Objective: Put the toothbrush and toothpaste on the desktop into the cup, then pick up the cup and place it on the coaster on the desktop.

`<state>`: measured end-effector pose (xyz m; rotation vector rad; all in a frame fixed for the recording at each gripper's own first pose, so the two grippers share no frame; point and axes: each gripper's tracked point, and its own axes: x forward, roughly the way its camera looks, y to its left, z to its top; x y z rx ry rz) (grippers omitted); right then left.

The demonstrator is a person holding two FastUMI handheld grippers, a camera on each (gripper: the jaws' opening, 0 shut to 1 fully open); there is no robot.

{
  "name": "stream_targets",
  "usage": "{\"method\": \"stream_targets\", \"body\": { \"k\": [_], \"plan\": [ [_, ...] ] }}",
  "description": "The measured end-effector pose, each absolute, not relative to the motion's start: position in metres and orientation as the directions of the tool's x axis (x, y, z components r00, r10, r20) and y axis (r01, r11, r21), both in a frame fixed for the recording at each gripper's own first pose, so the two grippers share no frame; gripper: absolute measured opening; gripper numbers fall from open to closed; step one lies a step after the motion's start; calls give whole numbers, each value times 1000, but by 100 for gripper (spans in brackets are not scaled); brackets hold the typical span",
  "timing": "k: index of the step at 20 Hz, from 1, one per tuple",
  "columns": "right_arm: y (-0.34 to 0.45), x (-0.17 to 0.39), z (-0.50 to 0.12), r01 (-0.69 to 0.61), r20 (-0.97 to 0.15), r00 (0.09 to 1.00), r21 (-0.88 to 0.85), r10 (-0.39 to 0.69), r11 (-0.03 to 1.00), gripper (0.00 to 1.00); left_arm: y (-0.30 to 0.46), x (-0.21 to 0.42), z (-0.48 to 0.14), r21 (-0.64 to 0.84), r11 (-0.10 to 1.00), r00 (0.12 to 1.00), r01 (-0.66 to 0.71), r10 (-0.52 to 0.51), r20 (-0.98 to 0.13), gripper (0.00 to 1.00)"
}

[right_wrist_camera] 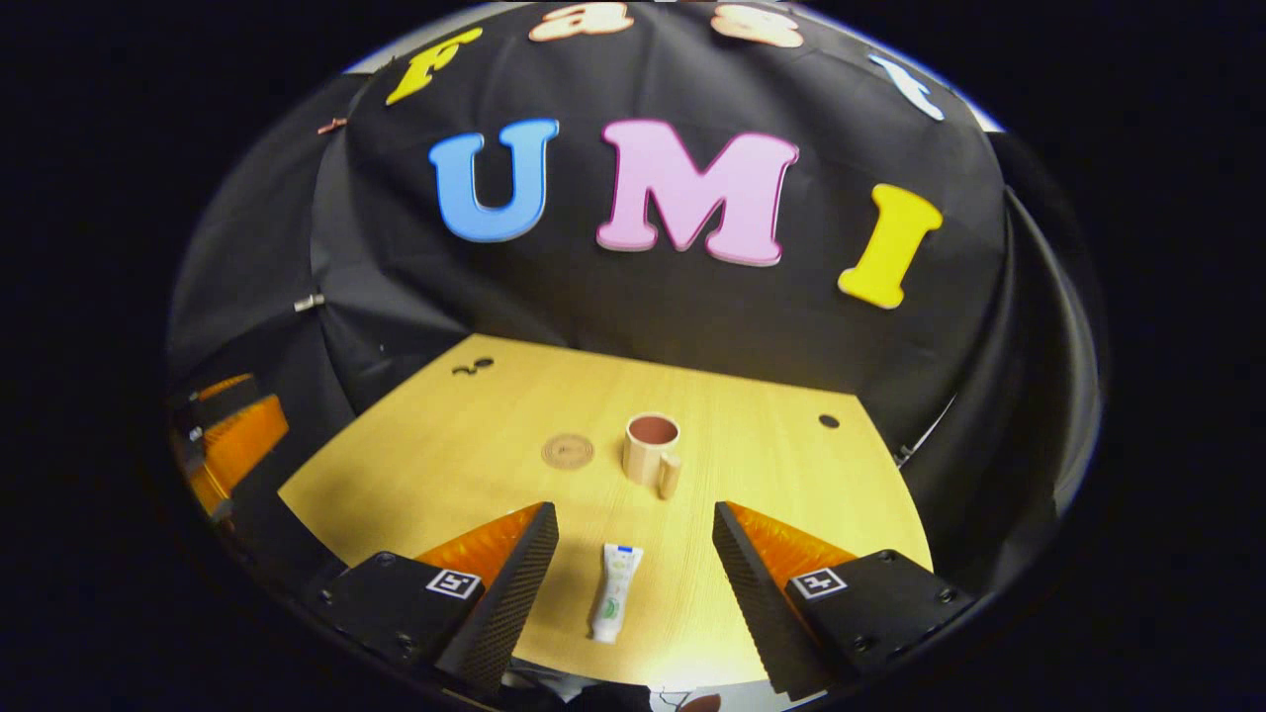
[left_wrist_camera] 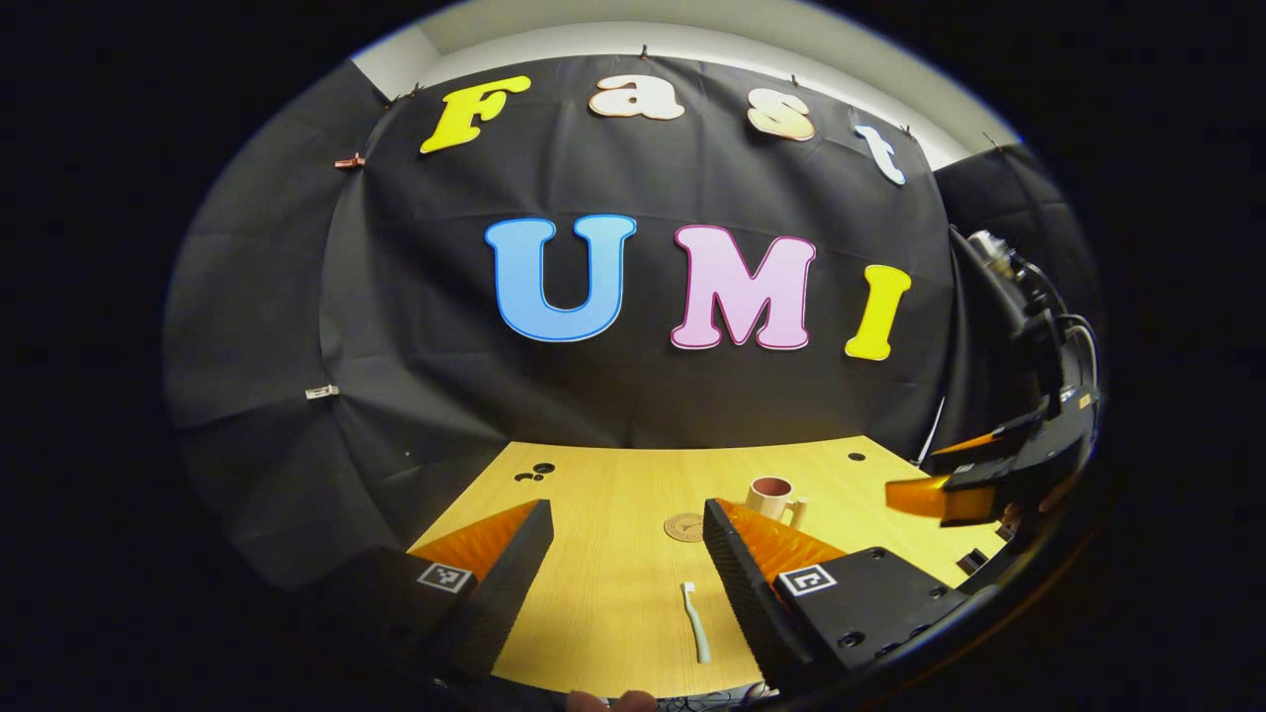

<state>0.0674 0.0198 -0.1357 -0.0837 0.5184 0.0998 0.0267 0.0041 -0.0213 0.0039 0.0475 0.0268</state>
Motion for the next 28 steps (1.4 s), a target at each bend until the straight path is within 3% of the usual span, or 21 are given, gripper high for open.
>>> {"method": "stream_targets", "body": {
  "k": [2, 4, 6, 10, 11, 17, 21, 23, 25, 26, 27, 28],
  "plan": [
    [22, 74, -185, -142, -646, 760, -45, 80, 989, 97, 5, 29, -28, 3, 1000, 998, -31, 31, -61, 96],
    [19, 70, -235, -130, -798, 596, 19, 93, 991, 97, 2, 31, -35, -5, 1000, 997, -27, 26, -78, 96],
    [24, 72, -270, -74, -864, 487, 102, 125, 992, 98, -3, 33, -38, -7, 1000, 996, -16, 15, -85, 97],
    [19, 92, -328, -39, -910, 405, 80, 89, 996, 96, -8, 40, -61, 4, 1000, 990, -10, 11, -140, 96],
    [19, 94, -337, -46, -921, 382, 64, 77, 997, 100, -11, 44, -69, -3, 1000, 987, -3, 2, -161, 97],
    [24, 105, -369, -63, -956, 288, 42, 58, 997, 89, -27, 77, -135, -16, 1000, 948, 14, -18, -316, 97],
    [20, 103, -385, -23, -967, 251, 37, 41, 999, 67, -39, 104, -179, -29, 999, 891, 14, -26, -453, 96],
    [17, 107, -383, -3, -963, 267, 45, 44, 999, 50, -49, 117, -200, -62, 998, 853, 9, -40, -521, 97],
    [18, 110, -380, -16, -955, 286, 78, 79, 997, 42, -58, 129, -221, -97, 995, 809, -5, -53, -585, 97],
    [17, 109, -379, -15, -951, 292, 107, 107, 994, 33, -62, 136, -232, -112, 994, 784, -14, -58, -617, 97],
    [17, 107, -377, 0, -945, 296, 145, 138, 989, 33, -65, 141, -243, -124, 992, 755, -25, -62, -653, 97],
    [13, 107, -372, 16, -935, 313, 181, 167, 983, 27, -67, 144, -253, -131, 991, 726, -38, -63, -685, 97]
  ]
}}
